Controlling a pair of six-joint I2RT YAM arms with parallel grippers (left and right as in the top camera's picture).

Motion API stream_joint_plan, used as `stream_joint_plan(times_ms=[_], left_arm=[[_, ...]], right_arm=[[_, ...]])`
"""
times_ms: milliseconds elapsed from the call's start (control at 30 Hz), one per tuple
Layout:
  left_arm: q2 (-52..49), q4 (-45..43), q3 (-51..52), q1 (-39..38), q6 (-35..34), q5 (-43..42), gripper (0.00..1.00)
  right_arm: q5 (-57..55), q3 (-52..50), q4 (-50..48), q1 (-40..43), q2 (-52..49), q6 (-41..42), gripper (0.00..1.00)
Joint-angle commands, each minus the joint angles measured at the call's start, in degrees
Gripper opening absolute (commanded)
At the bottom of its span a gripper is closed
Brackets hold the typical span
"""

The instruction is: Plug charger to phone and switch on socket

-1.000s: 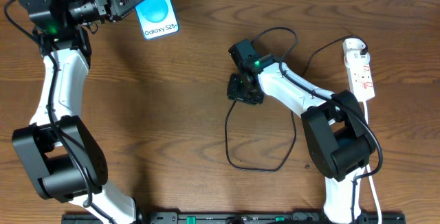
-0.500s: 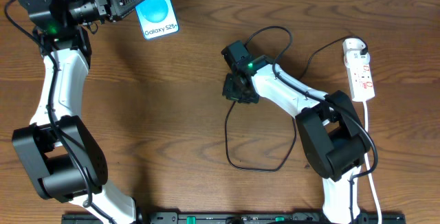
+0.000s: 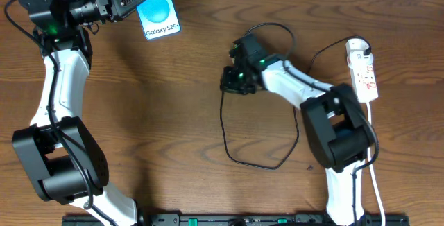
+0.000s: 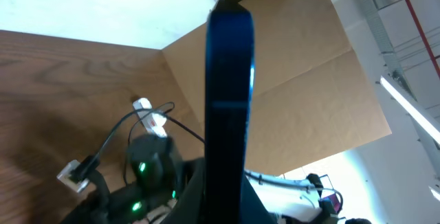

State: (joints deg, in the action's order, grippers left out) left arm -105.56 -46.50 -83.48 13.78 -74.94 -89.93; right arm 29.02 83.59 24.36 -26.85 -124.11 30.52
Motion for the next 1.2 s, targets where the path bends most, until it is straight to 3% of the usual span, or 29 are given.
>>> stream_joint_plan(times_ms=[0, 100, 400, 1033, 1167], left_arm=[[0.96, -0.55, -0.24, 0.09, 0.79, -0.09, 0.07], [0.96, -0.52, -0.24, 0.09, 0.79, -0.09, 0.07], [0.96, -0.26, -0.24, -0.37, 0.50, -0.09, 0.07], [0.96, -0.31, -0.24, -1.60, 0.52, -0.09, 0.07], [0.96, -0.33, -0.24, -1.90, 0.55, -0.07, 0.07]], right_arm=[[25.35, -0.33, -1.49, 4.83, 3.82, -16.65, 0.01], [34.69, -0.33, -1.44, 7.63, 6.86, -20.85, 0.01], [50.53, -0.33, -4.35, 9.51, 9.16, -22.40, 0.01], [49.46, -0.35, -4.94, 4.07, 20.83, -17.14, 0.01], [48.46, -0.35, -8.72, 1.77, 20.92, -13.75, 0.01]])
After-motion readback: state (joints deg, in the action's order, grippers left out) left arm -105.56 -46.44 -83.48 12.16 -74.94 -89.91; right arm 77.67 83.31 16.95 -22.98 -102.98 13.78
